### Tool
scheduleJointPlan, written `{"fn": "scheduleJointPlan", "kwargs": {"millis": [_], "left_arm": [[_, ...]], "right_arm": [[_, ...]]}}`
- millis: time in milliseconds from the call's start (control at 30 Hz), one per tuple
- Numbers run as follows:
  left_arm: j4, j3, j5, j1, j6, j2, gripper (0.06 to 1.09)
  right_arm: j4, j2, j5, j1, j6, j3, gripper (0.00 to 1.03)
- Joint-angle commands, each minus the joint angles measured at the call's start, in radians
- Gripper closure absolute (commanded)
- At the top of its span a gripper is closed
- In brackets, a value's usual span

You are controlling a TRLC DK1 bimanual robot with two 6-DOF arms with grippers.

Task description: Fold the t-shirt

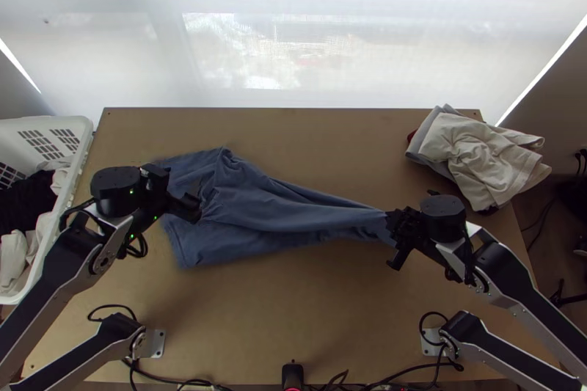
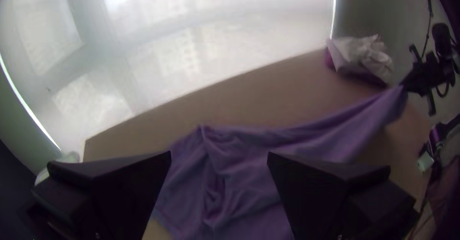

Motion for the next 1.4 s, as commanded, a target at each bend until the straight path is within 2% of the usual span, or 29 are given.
{"fn": "scheduleJointPlan", "kwargs": {"millis": [0, 133, 400, 700, 933, 1233, 1267, 1367], "left_arm": [[-0.393, -0.066, 0.062, -0.048, 0.054, -0.102, 0.11], [-0.46, -0.186, 0.062, -0.048, 0.137, -0.152, 0.11], [-0.31, -0.322, 0.01, -0.049, 0.211, -0.156, 0.11], [-0.221, -0.333, -0.004, -0.123, 0.215, -0.016, 0.11], [-0.101, -0.356, -0.073, -0.163, 0.249, 0.09, 0.11], [-0.049, -0.347, -0.088, -0.184, 0.249, 0.188, 0.11], [-0.048, -0.347, -0.093, -0.183, 0.249, 0.199, 0.12], [-0.042, -0.344, -0.093, -0.178, 0.249, 0.234, 0.29]], "right_arm": [[0.023, 0.02, -0.001, -0.013, -0.015, 0.024, 1.0], [0.024, 0.035, -0.001, -0.013, -0.012, 0.043, 1.0], [0.024, 0.044, -0.001, -0.015, -0.008, 0.064, 1.0], [0.014, 0.041, -0.001, -0.019, -0.003, 0.074, 1.0], [0.006, 0.038, -0.001, -0.021, 0.003, 0.078, 1.0], [0.001, 0.041, -0.001, -0.03, 0.005, 0.083, 1.0], [0.0, 0.041, -0.001, -0.031, 0.006, 0.083, 1.0], [0.001, 0.041, -0.001, -0.033, 0.008, 0.083, 1.0]]}}
